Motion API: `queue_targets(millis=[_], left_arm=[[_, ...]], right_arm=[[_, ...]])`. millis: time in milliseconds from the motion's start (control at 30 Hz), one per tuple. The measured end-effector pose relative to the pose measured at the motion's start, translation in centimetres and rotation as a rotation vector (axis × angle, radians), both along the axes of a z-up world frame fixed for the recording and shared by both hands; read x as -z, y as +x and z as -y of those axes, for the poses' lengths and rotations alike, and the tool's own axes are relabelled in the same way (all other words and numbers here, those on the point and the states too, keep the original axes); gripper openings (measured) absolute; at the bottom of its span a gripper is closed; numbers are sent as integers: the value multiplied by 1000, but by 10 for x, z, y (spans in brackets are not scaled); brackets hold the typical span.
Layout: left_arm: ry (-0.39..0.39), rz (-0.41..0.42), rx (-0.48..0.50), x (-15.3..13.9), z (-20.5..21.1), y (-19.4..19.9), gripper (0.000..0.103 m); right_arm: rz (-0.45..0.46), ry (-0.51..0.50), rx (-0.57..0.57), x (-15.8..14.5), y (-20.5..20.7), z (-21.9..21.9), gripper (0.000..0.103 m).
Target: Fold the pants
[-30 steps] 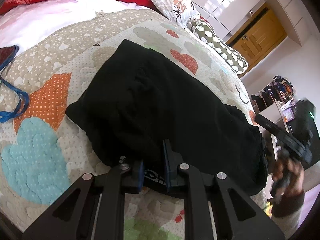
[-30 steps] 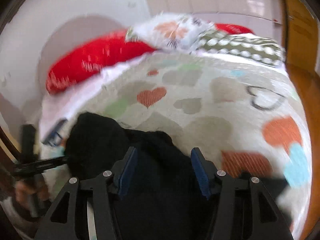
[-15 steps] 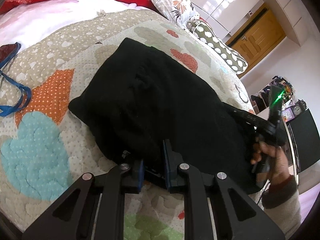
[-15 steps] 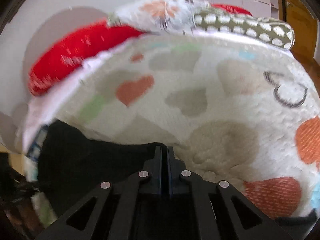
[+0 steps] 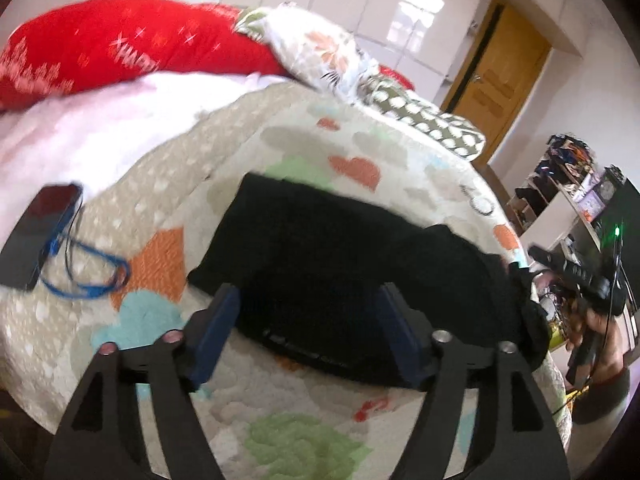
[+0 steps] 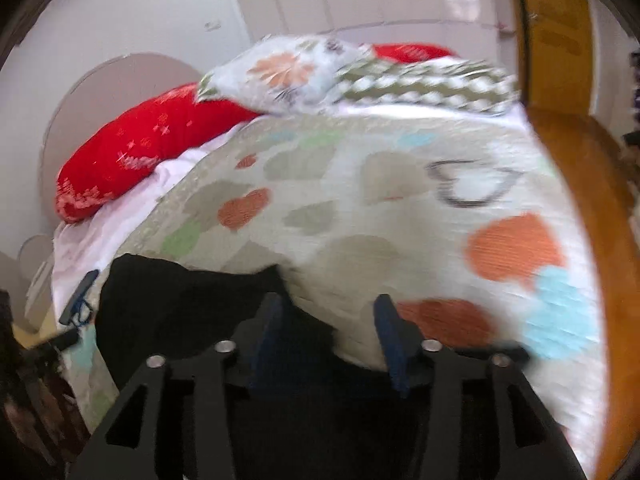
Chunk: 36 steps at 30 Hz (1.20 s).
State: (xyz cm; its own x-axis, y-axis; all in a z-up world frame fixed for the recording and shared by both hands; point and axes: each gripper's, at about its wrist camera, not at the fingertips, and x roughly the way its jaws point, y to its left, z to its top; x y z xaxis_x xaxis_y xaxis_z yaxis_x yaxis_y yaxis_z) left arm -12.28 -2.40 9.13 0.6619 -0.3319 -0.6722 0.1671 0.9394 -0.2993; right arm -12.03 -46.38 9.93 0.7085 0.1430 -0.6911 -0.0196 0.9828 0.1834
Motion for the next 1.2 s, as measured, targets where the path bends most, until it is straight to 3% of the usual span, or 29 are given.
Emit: queue_targets(millis=[100, 200, 333, 533, 567, 600, 667, 867, 1033, 1133, 1200], left_arm=[[-4, -7, 38, 0, 19, 9, 79], [5, -30, 85, 10, 45, 21, 79], [51, -84, 133, 28, 75, 31, 79], [75, -125, 144, 38, 83, 28, 79], [74, -124, 142, 38, 82, 26, 79], [74, -122, 138, 38, 80, 25, 79], [71, -122, 124, 39, 75, 25, 79], [28, -137, 94, 42, 63, 30, 79], [27, -137, 87, 41, 62, 30, 79], [40, -124, 74, 36, 57, 30, 79], [44, -117, 55, 33, 49, 30, 79]], right_arm=[[-23, -12, 112, 6, -24, 34, 57], [-71, 5, 146, 18, -32, 49, 57], [-68, -4, 86, 22, -29, 30, 57], [-104, -155, 34, 40, 17, 1, 58], [-127, -170, 29, 45, 22, 0, 44], [-159, -153, 8, 51, 26, 1, 4], [-156, -107, -4, 49, 18, 7, 3], [-15, -6, 68, 6, -75, 55, 3], [-134, 2, 162, 37, -123, 95, 4], [-154, 33, 197, 49, -131, 107, 14], [-113, 52, 229, 39, -138, 113, 44]])
